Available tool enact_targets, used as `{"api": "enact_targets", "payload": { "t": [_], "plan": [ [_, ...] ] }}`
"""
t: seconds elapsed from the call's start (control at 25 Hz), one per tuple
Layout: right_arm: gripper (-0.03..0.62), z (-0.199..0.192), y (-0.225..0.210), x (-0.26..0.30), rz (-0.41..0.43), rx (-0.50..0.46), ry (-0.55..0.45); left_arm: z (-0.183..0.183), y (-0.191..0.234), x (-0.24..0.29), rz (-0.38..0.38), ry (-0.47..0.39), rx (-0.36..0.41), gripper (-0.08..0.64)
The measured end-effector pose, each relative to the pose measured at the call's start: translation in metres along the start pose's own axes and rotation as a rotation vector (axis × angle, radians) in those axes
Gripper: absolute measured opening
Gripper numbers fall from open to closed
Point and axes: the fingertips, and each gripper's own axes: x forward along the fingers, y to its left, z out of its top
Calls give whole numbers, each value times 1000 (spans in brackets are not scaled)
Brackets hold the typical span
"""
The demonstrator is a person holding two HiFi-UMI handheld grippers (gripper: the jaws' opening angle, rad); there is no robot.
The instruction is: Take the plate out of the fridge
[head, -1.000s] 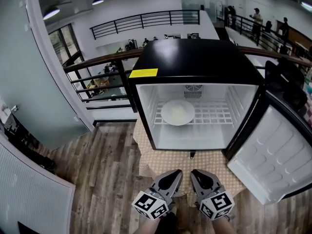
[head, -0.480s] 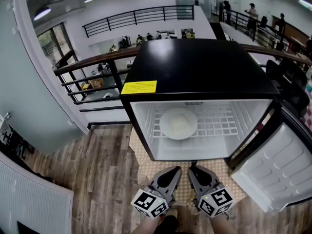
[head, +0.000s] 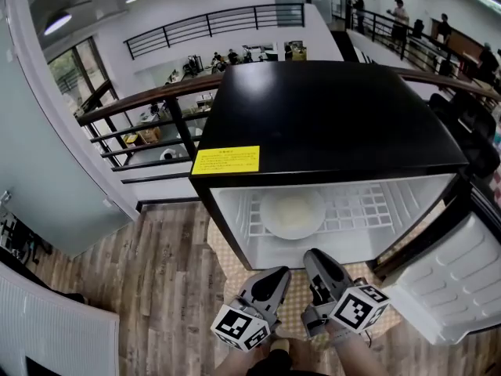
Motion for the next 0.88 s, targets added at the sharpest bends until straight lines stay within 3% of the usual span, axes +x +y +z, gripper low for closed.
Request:
{"api": "enact_targets", "payload": {
  "t": [0.32, 0.52, 0.88],
  "plan": [
    [103, 20, -2, 29, 17, 330, -71, 1, 21, 8, -44, 11, 5, 13],
    [104, 13, -18, 34, -73, 434, -55, 1, 26, 9, -65, 10, -15, 14],
    [96, 8, -24, 43, -100, 567, -34, -7, 28, 5, -60, 19, -49, 14]
  ]
}}
